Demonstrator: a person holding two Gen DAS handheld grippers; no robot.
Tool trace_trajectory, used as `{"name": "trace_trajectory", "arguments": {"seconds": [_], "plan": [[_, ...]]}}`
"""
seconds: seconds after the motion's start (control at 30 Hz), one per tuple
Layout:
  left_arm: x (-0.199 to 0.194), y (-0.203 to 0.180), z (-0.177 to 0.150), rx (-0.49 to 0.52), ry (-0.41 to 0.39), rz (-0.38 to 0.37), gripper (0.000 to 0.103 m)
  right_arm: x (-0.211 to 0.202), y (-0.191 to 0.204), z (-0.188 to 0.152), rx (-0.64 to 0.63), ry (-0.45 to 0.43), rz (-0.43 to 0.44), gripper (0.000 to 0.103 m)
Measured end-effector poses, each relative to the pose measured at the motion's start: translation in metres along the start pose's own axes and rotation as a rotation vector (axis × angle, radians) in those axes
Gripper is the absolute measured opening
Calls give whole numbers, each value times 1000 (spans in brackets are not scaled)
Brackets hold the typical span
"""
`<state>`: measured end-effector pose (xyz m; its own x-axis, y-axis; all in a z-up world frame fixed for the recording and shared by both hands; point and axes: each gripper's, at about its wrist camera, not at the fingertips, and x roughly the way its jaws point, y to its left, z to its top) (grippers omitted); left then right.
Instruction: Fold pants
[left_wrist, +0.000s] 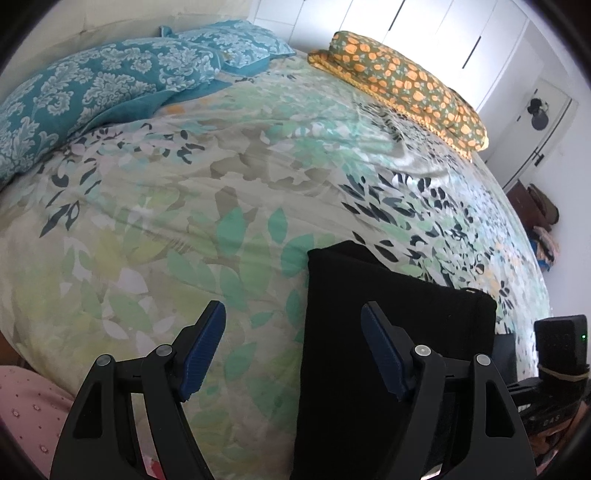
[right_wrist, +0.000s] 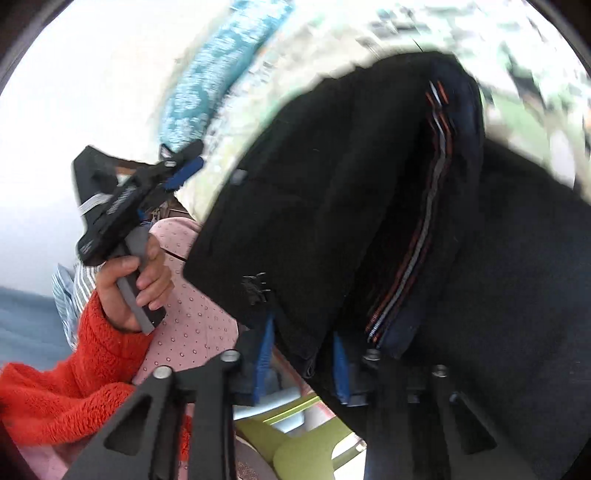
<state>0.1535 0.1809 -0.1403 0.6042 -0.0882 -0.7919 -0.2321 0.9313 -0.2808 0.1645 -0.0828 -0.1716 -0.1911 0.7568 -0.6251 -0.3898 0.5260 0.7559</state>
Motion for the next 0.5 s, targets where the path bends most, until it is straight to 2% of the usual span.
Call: {"name": "trace_trajectory", "arguments": {"seconds": [0.2, 0.33, 0.5], "plan": [[-6, 10, 3, -60, -11, -27, 77, -71, 32, -6, -64, -150, 15, 21], [-9, 1, 0, -24, -14, -33, 77, -110, 40, -17, -85, -204, -3, 20], [-14, -14, -4, 36, -14, -52, 78, -149, 26, -46, -54, -239, -44, 20]]}}
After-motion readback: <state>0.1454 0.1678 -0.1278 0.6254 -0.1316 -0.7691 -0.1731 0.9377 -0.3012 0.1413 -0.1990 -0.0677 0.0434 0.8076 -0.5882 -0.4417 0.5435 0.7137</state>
